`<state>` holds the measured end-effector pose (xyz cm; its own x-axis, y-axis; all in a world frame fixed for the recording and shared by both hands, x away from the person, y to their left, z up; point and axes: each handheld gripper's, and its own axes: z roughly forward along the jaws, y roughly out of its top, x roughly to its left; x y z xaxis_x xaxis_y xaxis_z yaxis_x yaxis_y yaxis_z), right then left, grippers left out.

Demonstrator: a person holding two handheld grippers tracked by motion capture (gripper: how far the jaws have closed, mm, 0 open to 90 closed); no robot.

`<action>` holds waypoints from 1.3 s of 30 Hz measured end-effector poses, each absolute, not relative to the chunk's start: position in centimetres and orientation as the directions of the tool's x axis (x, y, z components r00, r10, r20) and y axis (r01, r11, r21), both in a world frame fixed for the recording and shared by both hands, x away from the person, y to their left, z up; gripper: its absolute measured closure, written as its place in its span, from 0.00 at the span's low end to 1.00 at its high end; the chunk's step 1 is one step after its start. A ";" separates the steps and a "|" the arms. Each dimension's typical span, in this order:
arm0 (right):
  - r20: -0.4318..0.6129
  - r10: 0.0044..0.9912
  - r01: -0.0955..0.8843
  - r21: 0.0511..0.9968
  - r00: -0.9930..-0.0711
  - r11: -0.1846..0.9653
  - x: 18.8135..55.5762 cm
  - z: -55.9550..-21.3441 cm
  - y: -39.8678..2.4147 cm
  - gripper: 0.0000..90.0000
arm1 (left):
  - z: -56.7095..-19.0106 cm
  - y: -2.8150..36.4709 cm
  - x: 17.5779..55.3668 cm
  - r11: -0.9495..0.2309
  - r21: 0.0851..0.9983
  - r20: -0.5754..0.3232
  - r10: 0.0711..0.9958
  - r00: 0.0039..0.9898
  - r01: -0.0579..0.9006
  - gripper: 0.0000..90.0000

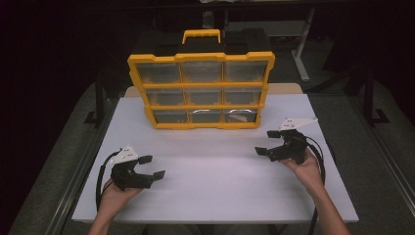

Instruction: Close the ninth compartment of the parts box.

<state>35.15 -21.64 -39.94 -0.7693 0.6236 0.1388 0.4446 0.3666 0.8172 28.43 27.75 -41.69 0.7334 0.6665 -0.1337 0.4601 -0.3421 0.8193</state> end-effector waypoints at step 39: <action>0.142 0.671 0.455 0.832 -0.728 0.317 32.2 -41.8 -25.3 0.15 | -42.0 27.9 28.5 -0.346 0.810 -0.139 0.672 0.728 0.473 0.21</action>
<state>32.15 -25.32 -41.78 -0.7276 0.6712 0.1420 0.4547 0.3168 0.8324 28.51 27.93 -41.96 0.7279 0.6716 -0.1386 0.4734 -0.3459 0.8101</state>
